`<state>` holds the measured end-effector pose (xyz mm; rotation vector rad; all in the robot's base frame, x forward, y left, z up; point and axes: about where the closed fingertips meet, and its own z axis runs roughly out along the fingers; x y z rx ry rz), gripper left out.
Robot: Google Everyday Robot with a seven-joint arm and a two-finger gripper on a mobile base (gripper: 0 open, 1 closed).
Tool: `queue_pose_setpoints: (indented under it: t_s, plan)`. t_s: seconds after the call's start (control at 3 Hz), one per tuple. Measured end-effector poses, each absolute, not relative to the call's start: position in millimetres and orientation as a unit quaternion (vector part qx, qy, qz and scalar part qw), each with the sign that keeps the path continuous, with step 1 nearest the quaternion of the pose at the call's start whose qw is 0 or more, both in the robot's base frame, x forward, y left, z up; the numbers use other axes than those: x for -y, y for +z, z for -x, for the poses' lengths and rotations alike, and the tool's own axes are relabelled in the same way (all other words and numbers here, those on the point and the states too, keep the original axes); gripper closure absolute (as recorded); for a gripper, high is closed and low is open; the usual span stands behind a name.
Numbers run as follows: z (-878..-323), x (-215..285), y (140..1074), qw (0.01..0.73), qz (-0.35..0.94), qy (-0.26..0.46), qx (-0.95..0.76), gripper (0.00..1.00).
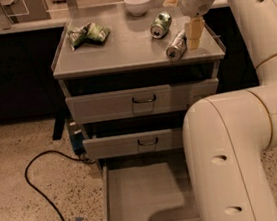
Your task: Place redbull can into bottom drawer
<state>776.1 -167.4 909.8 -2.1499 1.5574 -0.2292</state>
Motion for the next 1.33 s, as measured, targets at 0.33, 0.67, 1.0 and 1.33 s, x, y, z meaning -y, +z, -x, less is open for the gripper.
queue_pose_setpoints:
  t_s: [0.33,0.67,1.0,1.33]
  plan:
    - [-786,176,909,0.244,0.779,-0.101,-0.568,0.0]
    - [-790,189,900,0.24,0.778,-0.107,-0.571,0.0]
    - [-788,205,887,0.235,0.775,-0.102,-0.578,0.0]
    - [-787,214,869,0.232,0.774,-0.089,-0.583,0.0]
